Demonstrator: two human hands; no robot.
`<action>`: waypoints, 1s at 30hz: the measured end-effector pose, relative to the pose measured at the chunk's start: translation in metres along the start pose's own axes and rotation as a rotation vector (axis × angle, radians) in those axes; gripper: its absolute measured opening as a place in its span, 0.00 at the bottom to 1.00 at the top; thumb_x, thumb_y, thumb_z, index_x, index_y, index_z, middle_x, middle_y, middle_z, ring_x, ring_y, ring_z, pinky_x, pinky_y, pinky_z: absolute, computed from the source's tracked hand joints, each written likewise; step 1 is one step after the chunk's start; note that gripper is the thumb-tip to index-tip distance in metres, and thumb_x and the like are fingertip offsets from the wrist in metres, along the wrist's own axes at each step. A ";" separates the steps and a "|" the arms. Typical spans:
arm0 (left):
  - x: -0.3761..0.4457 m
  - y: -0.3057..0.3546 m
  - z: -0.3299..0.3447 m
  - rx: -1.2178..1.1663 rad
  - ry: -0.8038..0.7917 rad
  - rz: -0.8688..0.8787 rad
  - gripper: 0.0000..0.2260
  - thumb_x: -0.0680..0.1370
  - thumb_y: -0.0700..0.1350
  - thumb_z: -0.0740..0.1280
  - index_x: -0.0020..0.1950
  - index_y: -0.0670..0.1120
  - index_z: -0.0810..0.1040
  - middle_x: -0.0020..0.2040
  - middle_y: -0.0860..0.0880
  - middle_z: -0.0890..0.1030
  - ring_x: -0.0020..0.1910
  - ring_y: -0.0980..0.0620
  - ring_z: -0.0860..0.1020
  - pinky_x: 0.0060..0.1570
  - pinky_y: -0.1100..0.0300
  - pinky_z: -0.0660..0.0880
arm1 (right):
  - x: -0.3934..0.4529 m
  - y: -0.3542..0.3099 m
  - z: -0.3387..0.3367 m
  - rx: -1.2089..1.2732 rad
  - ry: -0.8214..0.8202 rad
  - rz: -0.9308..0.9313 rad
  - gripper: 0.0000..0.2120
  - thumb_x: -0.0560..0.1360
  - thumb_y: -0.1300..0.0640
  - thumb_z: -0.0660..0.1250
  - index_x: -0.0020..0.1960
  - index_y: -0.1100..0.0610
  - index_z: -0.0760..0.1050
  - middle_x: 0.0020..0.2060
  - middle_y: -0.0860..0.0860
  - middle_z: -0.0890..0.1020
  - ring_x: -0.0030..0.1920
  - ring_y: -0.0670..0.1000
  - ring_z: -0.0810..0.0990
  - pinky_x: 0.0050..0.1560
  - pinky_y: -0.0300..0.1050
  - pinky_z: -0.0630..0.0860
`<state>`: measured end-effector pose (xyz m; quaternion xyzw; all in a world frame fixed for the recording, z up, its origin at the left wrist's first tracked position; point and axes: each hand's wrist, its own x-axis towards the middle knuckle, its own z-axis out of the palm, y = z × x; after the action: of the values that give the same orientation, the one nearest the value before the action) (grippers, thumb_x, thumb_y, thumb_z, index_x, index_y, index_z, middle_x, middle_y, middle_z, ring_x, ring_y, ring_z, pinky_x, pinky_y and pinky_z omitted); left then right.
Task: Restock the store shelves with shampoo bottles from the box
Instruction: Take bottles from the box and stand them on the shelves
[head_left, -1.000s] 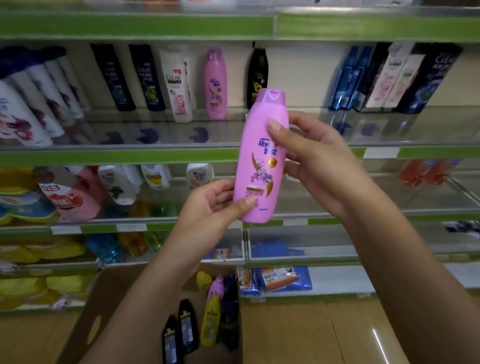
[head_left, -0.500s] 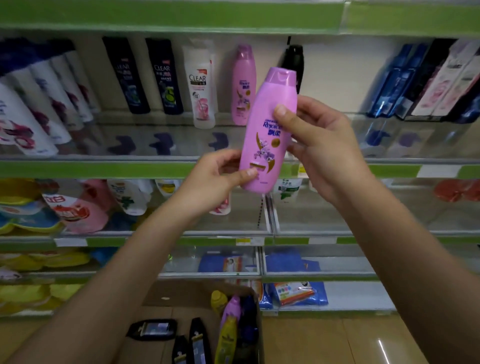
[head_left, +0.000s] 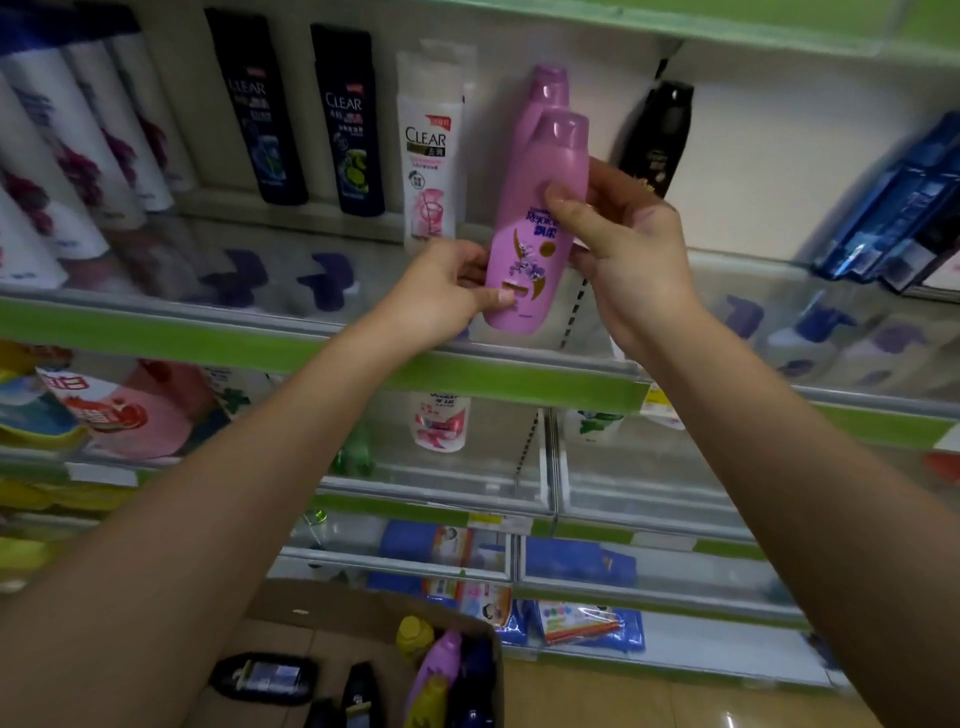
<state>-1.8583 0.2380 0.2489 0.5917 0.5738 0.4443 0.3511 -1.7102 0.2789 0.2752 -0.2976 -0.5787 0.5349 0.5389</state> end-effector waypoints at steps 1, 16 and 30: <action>0.004 -0.003 0.001 -0.011 0.003 -0.005 0.14 0.74 0.34 0.69 0.58 0.36 0.76 0.53 0.43 0.81 0.45 0.56 0.79 0.45 0.73 0.75 | 0.004 0.004 -0.001 -0.009 -0.001 -0.006 0.13 0.73 0.65 0.71 0.56 0.59 0.78 0.45 0.51 0.85 0.48 0.52 0.83 0.55 0.55 0.80; 0.049 -0.026 0.000 0.051 0.020 0.052 0.11 0.75 0.36 0.68 0.56 0.46 0.76 0.52 0.49 0.81 0.53 0.53 0.79 0.55 0.65 0.74 | 0.047 0.026 -0.005 -0.132 -0.054 -0.064 0.19 0.75 0.62 0.70 0.65 0.62 0.75 0.49 0.53 0.84 0.50 0.51 0.83 0.54 0.51 0.81; 0.064 -0.031 0.004 0.087 0.036 0.108 0.12 0.75 0.35 0.67 0.58 0.40 0.77 0.53 0.46 0.81 0.53 0.50 0.80 0.57 0.62 0.74 | 0.059 0.031 -0.009 -0.158 -0.036 -0.105 0.17 0.75 0.63 0.70 0.64 0.61 0.76 0.46 0.50 0.84 0.45 0.48 0.83 0.46 0.46 0.80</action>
<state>-1.8693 0.3048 0.2269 0.6284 0.5661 0.4477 0.2901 -1.7226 0.3435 0.2625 -0.2988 -0.6433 0.4640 0.5306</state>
